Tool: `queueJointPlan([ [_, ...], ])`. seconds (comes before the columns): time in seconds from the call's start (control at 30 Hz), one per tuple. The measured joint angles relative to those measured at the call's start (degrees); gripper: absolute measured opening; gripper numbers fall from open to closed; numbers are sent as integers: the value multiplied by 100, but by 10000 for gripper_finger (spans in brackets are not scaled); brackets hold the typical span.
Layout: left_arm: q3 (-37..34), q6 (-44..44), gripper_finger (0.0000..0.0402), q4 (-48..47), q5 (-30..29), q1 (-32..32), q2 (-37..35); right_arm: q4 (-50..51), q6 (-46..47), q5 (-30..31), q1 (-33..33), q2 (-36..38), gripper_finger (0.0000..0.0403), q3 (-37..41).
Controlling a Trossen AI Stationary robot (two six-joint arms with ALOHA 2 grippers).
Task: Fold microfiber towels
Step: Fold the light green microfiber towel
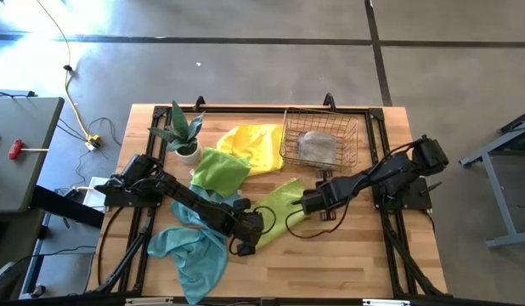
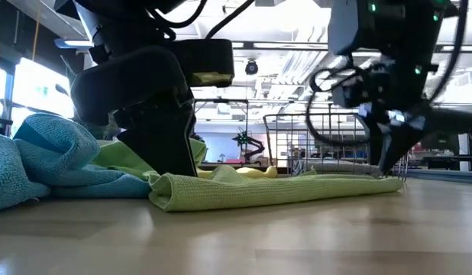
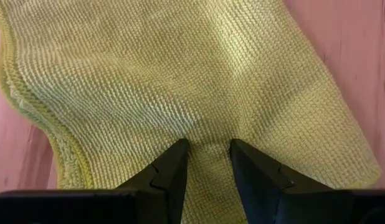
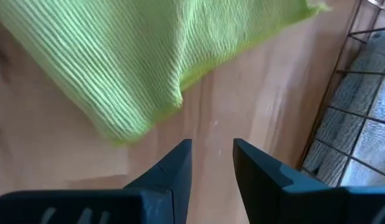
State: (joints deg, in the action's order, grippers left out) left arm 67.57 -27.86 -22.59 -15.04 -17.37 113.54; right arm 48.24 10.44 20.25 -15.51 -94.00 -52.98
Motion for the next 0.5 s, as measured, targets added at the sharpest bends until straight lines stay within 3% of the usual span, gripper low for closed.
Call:
queueJointPlan([
  [0.27, -33, 302, 115, -109, 8, 15, -176, 162, 808, -836, -333, 453, 108, -331],
  [0.4, -18, 470, 115, -59, -3, 15, -331, 199, 1476, -549, -597, 897, 108, -331],
  [0.5, -20, 466, 115, -30, -17, 16, -341, -318, 2025, -184, -782, 1137, 108, -182],
])
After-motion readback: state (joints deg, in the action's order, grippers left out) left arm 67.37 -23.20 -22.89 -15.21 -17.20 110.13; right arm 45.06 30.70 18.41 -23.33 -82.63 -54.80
